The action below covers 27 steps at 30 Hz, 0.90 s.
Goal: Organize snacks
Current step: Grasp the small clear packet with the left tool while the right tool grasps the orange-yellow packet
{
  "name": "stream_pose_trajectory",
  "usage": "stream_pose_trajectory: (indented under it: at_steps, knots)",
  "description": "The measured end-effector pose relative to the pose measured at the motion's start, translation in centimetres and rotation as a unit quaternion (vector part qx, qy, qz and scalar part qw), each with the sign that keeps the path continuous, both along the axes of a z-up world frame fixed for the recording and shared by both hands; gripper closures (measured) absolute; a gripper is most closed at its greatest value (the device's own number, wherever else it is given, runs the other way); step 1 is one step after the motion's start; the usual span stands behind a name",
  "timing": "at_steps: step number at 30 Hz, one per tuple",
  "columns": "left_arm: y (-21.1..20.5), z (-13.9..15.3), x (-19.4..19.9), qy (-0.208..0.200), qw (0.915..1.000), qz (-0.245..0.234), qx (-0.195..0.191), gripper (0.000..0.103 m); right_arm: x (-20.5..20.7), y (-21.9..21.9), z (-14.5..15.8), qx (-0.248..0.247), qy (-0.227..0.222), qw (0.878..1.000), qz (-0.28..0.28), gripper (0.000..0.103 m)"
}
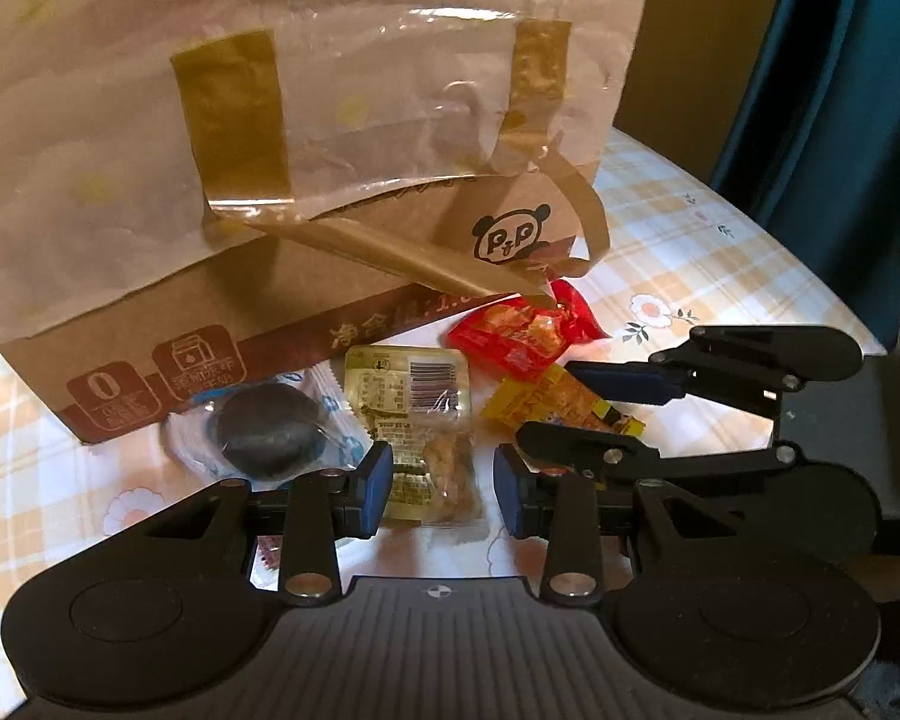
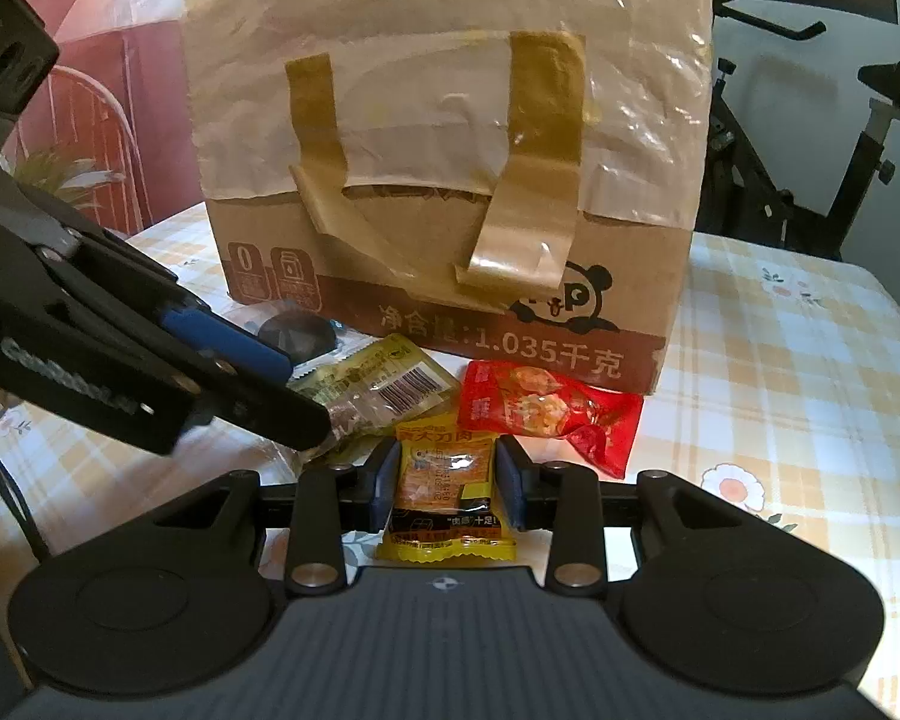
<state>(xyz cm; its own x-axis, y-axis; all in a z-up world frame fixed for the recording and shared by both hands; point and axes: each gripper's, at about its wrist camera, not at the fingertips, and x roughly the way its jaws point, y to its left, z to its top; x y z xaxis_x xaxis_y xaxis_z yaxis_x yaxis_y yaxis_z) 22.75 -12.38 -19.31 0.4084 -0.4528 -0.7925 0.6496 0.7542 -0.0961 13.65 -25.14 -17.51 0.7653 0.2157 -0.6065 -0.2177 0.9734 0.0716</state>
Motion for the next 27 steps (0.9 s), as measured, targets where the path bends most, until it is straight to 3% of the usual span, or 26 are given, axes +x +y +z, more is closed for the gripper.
stream_pose_trajectory:
  at_steps: [4,10,20,27]
  knots:
    - [-0.5,-0.7,0.4,0.008,1.0000,-0.001,0.003,0.065,0.2,-0.1,-0.2,0.003,0.001,1.000,-0.001,0.066]
    - [-0.5,-2.1,0.6,0.004,1.0000,0.005,-0.002,0.085,0.2,0.3,-0.2,-0.003,0.007,1.000,0.004,0.066]
    - [3.9,-1.9,-1.1,0.004,0.9949,0.076,-0.066,0.085,0.5,0.5,-0.4,-0.006,0.013,1.000,0.011,0.066]
    - [4.4,-1.7,-0.8,0.006,0.9929,0.093,-0.074,0.085,0.7,0.7,-0.5,-0.008,0.014,1.000,0.013,0.066]
